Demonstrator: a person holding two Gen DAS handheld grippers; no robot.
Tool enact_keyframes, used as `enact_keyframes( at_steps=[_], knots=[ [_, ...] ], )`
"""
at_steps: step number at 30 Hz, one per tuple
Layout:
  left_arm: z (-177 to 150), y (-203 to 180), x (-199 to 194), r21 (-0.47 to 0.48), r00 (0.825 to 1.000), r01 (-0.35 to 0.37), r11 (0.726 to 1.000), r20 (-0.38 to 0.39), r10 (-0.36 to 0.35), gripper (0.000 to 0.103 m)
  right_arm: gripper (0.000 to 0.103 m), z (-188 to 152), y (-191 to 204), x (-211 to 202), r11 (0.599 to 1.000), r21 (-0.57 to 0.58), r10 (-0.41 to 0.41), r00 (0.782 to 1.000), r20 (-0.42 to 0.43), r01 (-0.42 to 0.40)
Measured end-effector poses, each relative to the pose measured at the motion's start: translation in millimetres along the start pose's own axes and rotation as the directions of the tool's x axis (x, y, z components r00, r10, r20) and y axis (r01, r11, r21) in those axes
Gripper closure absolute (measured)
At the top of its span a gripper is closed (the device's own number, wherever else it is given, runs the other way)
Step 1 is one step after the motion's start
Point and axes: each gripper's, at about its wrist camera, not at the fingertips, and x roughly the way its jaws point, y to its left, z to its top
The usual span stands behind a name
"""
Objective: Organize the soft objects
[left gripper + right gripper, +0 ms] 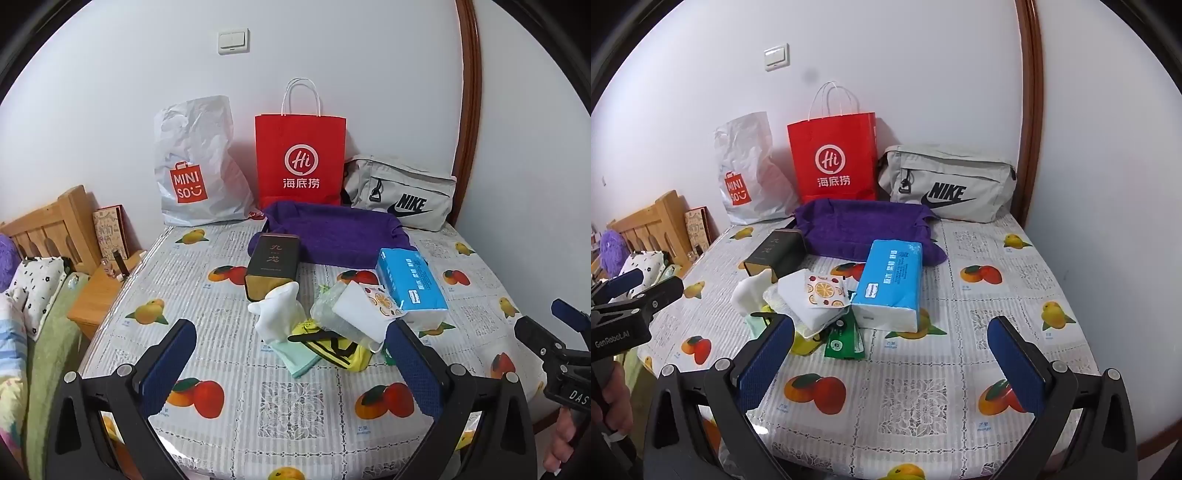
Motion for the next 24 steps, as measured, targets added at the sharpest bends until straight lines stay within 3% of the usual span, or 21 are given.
enact_keyframes(
  at_steps=[24],
  knots=[
    [-6.7, 2.1, -6.0, 0.008, 1.0, 0.0, 1.0, -0.008, 0.0, 0.0, 0.0, -2.8, 5.2, -5.8, 1.0, 0.012, 0.016, 1.0, -0.009, -0.016]
  ],
)
